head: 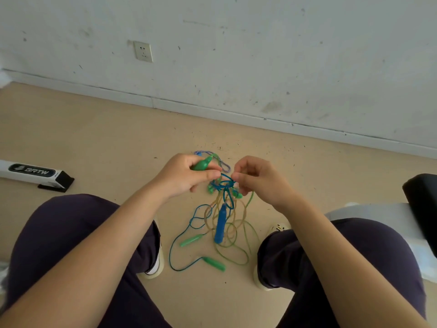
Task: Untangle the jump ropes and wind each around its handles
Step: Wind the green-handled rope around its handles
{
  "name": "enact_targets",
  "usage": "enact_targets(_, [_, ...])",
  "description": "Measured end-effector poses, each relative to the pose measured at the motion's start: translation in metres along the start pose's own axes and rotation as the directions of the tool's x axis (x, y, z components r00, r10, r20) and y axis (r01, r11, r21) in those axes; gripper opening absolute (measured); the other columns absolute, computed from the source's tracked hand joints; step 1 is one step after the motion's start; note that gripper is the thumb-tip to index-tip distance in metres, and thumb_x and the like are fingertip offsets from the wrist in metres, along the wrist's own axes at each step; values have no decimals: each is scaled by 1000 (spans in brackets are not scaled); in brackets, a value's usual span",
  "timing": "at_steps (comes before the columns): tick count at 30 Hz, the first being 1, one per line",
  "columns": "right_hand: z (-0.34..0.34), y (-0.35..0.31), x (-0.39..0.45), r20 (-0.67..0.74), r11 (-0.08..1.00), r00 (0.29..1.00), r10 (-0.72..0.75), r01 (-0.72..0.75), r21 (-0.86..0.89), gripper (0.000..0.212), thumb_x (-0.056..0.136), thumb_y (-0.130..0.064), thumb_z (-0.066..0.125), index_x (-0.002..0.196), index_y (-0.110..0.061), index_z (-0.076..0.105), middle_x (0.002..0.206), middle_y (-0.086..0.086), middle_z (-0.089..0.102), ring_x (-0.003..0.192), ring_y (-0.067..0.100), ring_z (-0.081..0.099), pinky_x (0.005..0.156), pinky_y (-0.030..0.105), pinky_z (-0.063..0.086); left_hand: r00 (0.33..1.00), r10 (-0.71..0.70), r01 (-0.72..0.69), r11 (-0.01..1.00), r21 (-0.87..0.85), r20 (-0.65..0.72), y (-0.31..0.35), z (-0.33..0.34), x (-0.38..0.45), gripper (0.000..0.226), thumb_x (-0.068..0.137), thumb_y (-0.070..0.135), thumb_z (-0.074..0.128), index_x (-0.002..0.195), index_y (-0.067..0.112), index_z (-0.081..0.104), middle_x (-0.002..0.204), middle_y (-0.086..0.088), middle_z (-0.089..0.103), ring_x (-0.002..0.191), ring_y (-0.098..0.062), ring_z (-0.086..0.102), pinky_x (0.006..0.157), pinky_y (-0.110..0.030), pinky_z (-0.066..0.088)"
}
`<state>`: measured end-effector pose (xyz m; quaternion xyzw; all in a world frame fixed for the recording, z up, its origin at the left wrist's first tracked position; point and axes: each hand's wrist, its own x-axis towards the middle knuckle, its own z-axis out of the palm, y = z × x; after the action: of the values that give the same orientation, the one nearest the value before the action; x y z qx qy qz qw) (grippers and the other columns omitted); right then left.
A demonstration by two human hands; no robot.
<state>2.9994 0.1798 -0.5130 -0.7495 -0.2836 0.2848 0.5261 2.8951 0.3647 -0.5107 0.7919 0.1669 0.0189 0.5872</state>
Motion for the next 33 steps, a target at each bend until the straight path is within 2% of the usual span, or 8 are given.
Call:
enact_targets(4, [6,0,0,104,998,993,-50,45,50,8,93,0,60,90,-7,58,78,4,66,76,16,67,70,31,55,999,-45,45,998,38,-11,1,6,-1,15,78,31,83,88,23,76,71,13,67,56,6,58,50,-6,37])
enact_targets(8, [5,2,3,11,999,1000,-23,23,31,9,93,-2,61,88,-9,58,77,3,69,78,19,67,72,33,54,991,-135,135,989,62,-2,0,3,2,60,71,55,79,88,-2,69,45,15,31,38,-4,29,45,-19,26])
enact_targets(12, [5,3,3,-29,998,1000,-10,11,64,10,90,-3,66,85,-10,60,78,6,71,79,20,67,69,28,51,997,-79,78,992,104,2,-1,6,1,28,72,30,87,86,16,68,56,17,54,43,5,45,43,-9,30])
enact_targets(16, [9,1,1,10,994,999,-38,37,102,7,91,-1,64,88,-7,60,82,12,67,79,23,62,69,25,51,996,-73,66,991,115,59,1,12,-2,56,69,21,90,116,26,60,72,15,58,43,8,48,40,-7,31])
enact_targets(23, [7,1,1,-1,988,998,-64,63,143,17,96,0,54,86,-13,53,88,11,69,83,22,65,69,23,50,992,-123,123,990,69,-7,-2,9,1,18,74,32,86,84,26,72,55,11,52,45,-5,41,42,-16,32])
enact_targets(28, [8,4,6,-126,996,989,-78,71,-57,20,89,-1,64,80,-18,58,77,1,64,71,12,60,71,29,49,992,-55,74,984,165,-116,-4,0,7,21,70,37,87,78,23,74,73,8,59,57,4,52,53,-13,37])
enact_targets(31, [7,2,6,-176,995,984,-40,23,-95,19,88,-5,67,79,-18,58,75,2,62,65,11,55,67,27,48,987,-64,86,985,147,-146,-3,0,6,15,74,33,86,78,25,73,53,16,55,43,7,46,45,-11,32])
enact_targets(33, [8,-1,5,-169,994,985,-18,0,-105,16,89,-8,67,80,-17,58,74,1,64,61,7,55,63,25,45,986,-47,71,986,154,-160,-3,1,6,16,74,29,87,75,31,71,58,18,61,50,9,52,49,-7,36])
